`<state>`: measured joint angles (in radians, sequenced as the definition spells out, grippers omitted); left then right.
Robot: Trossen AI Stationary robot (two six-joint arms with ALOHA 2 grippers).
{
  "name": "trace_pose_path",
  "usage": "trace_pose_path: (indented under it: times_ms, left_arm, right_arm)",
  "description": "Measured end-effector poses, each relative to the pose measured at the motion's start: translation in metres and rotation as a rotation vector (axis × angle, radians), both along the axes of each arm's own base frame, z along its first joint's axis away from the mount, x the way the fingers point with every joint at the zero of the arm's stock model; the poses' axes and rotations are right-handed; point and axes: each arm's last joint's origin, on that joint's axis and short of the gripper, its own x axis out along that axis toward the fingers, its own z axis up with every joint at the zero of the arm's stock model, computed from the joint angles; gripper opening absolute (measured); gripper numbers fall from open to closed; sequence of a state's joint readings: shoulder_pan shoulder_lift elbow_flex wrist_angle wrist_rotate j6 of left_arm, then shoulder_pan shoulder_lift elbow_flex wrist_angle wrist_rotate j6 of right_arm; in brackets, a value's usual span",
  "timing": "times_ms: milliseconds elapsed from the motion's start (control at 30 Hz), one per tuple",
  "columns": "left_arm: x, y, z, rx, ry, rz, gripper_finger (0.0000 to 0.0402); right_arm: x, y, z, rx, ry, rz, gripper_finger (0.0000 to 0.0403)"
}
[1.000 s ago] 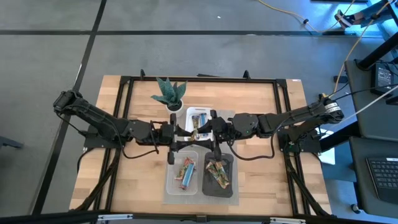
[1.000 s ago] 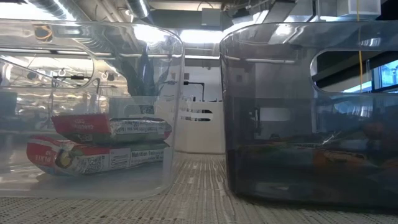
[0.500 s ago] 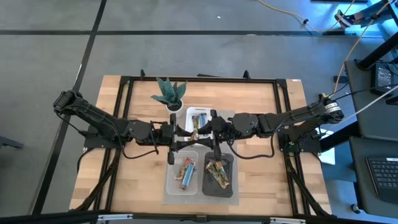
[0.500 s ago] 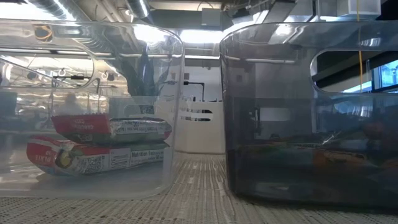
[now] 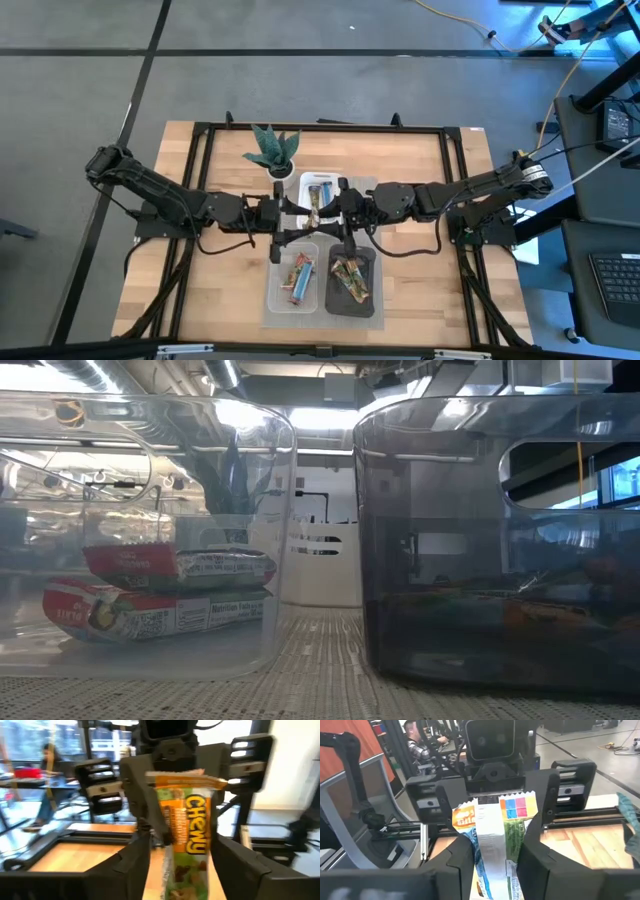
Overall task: Pick and place Granola Bars by type
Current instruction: Put the yellow granola bar into the black transparent bin
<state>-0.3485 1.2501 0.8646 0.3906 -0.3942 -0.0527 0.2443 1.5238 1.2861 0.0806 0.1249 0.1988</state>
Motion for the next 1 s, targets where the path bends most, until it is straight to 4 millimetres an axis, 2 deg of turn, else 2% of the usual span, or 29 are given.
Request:
trace_pose_path:
  times_ms: [200,433,600,733,867,1000]
  left_arm:
    - [0.0,-0.004,-0.001,-0.011,0.011,-0.127,0.0224]
    - [-0.014,0.001,-0.005,-0.071,0.151,-0.101,0.0226]
    - [-0.027,0.006,-0.004,-0.103,0.225,-0.09,0.0226]
    - [-0.033,0.008,-0.005,-0.116,0.266,-0.079,0.0226]
    - [-0.033,0.009,-0.006,-0.111,0.272,-0.067,0.0226]
    - [-0.033,0.01,-0.007,-0.099,0.274,-0.012,0.0226]
  right_arm:
    - [-0.001,0.001,-0.002,-0.013,0.019,0.019,0.0121]
    - [-0.007,-0.001,-0.001,0.034,0.07,0.022,0.0121]
    - [-0.017,-0.003,-0.011,0.164,0.254,-0.015,0.0121]
    - [-0.027,0.0,-0.026,0.35,0.472,-0.053,0.0121]
    - [-0.038,0.011,-0.046,0.464,0.701,-0.132,0.0121]
    - [-0.041,0.021,-0.062,0.532,0.833,-0.221,0.0121]
